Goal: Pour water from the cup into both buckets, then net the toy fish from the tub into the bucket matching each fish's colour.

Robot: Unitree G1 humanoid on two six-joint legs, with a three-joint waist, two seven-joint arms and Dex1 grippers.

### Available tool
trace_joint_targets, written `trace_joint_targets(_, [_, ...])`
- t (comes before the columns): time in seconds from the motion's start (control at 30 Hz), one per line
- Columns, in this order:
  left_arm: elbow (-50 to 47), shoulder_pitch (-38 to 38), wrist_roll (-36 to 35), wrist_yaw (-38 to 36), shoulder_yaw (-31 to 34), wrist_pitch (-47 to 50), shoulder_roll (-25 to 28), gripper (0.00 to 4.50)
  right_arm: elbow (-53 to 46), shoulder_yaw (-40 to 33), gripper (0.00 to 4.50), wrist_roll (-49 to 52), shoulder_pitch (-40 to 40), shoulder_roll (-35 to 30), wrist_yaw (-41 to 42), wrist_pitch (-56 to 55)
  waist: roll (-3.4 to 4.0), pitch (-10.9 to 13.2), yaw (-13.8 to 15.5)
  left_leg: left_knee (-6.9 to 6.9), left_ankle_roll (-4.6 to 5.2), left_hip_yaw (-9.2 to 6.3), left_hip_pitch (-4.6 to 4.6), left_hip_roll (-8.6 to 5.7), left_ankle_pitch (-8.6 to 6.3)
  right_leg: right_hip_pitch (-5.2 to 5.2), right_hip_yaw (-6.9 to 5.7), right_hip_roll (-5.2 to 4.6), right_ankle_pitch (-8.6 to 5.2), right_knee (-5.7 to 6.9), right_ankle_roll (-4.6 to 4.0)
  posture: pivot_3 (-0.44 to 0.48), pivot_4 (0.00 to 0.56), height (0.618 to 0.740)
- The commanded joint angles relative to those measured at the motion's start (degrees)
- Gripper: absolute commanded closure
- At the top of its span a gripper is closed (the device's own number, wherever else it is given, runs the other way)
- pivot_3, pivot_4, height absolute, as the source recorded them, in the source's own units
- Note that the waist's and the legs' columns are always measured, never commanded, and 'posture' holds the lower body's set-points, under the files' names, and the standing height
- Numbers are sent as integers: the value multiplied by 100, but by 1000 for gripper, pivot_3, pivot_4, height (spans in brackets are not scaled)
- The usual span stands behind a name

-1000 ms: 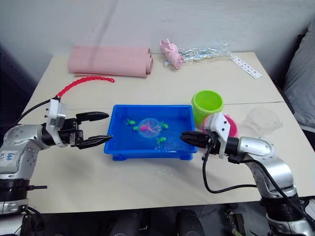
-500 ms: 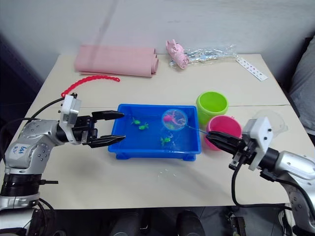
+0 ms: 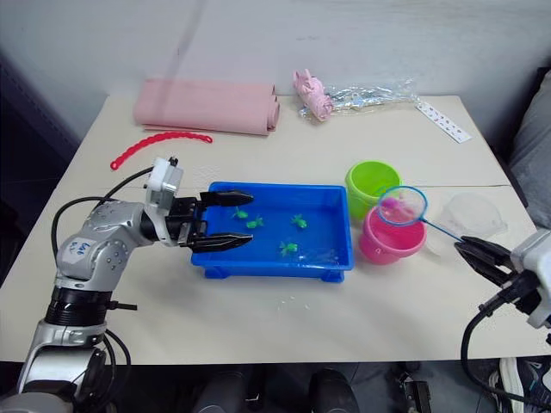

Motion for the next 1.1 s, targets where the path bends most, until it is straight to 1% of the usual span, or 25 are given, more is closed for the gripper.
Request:
trace_joint_targets(0.03, [17,-57,54,-90,2,-230,-42,38,304,145,4500,-1042,146,-31,-162,-1178,0,0,2,0,0,0,1,0,0,0,0,0,0,-1,0,0,150,740])
trace_joint_targets(0.07, [47,-56,67,-101,-2,-270,-47,38,467,167,4500,-1379,152,-72,-261,-1553,0,0,4,0,0,-1,0,0,0,0,0,0,0,0,0,0,150,740])
trace_joint_targets(0.17, [76,-43,92,-99,0,-335,-81,38,783,226,4500,-1897,162,-138,-336,-2341,0,0,6,0,0,-1,0,-1,0,0,0,0,0,-1,0,0,150,740])
trace_joint_targets(0.3, [54,-3,109,-68,-17,-373,-138,38,1237,284,4500,-2970,267,-356,-654,-3735,1,0,1,1,-1,-1,1,-1,1,0,0,0,0,0,0,0,150,740])
trace_joint_targets(0.47, [45,37,106,-41,-14,-392,-165,38,1530,243,4500,-3632,297,-430,-1088,-4828,1,0,3,1,-1,-1,1,-1,1,0,0,0,0,-1,0,0,150,740])
trace_joint_targets(0.63, [78,44,117,-25,5,-416,-168,38,1721,252,4500,-4124,242,-465,-1490,-5451,1,0,2,1,-1,-1,1,-1,1,1,0,0,0,-1,0,0,150,740])
trace_joint_targets(0.8, [156,23,133,10,21,-480,-202,38,2098,333,4500,-4986,147,-530,-2159,-6082,1,0,-1,1,-2,-1,1,-1,1,1,1,0,0,-1,0,0,150,740])
trace_joint_targets(0.93, [137,38,-28,36,116,-433,-261,38,2347,480,4500,-5076,11,-616,-2488,-6353,1,0,-1,1,-2,-1,1,-1,2,1,1,0,0,0,0,0,150,740])
trace_joint_targets(1.1, [152,142,-7,-123,158,-447,-131,38,2230,554,4500,-4645,-3,-652,-2515,-6398,3,-2,-12,0,-2,-1,2,-1,2,0,1,0,0,1,0,0,150,740])
